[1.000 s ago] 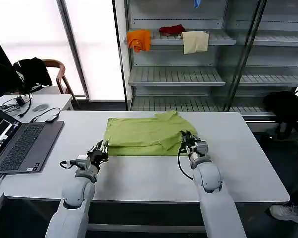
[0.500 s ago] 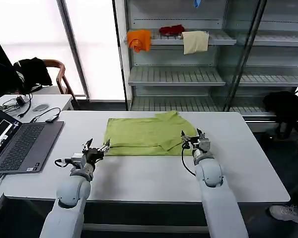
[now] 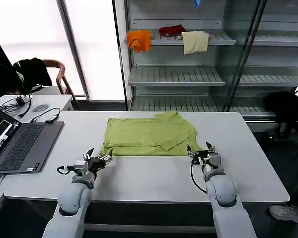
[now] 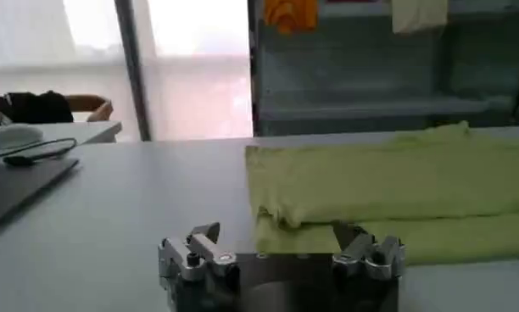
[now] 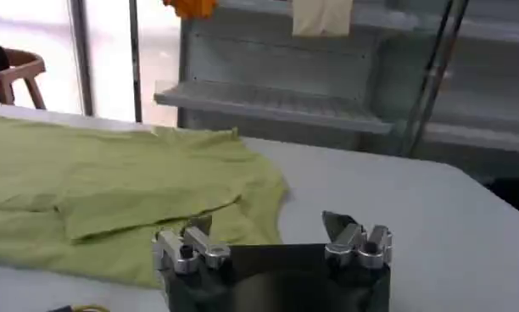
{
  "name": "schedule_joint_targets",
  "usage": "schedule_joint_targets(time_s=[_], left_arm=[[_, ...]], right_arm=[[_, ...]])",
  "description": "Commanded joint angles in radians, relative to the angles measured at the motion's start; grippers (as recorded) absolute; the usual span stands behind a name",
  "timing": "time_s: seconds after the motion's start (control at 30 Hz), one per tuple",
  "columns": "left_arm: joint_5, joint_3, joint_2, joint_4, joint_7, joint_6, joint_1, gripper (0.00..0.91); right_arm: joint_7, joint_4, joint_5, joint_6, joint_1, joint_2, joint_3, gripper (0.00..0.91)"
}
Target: Fold and organize the clothes.
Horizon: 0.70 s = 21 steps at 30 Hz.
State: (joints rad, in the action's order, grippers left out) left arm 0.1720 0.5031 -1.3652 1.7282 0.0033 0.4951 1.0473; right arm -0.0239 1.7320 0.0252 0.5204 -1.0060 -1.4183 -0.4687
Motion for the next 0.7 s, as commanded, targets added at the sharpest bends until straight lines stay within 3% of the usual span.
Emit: schedule_joint_targets(time_s=[0.03, 0.07, 0.1, 0.17, 0.7], left_arm=[[-0.001, -0.001, 0.001, -0.012, 0.001, 0.005, 0.007, 0.343], [-0.001, -0.003, 0.0, -0.016, 0.001, 0.004, 0.002, 0.141], [-0.002, -0.005, -0.001, -0.023, 0.002, 0.003, -0.001, 0.05], [-0.005, -0.01, -0.003, -0.03, 0.003, 0.002, -0.005, 0.02], [-0.02, -0.022, -0.006, -0.039, 0.008, -0.028, 0.0, 0.0]], right_arm=[[-0.005, 0.012, 0.002, 0.009, -0.041, 0.011, -0.006, 0.373], [-0.005, 0.003, -0.002, 0.006, -0.035, 0.007, -0.005, 0.191], [-0.005, -0.006, -0.004, 0.004, -0.032, 0.005, -0.005, 0.081], [-0.007, -0.023, -0.01, 0.001, -0.026, -0.002, -0.001, 0.0], [-0.008, -0.019, 0.028, -0.007, -0.035, -0.002, 0.004, 0.0]])
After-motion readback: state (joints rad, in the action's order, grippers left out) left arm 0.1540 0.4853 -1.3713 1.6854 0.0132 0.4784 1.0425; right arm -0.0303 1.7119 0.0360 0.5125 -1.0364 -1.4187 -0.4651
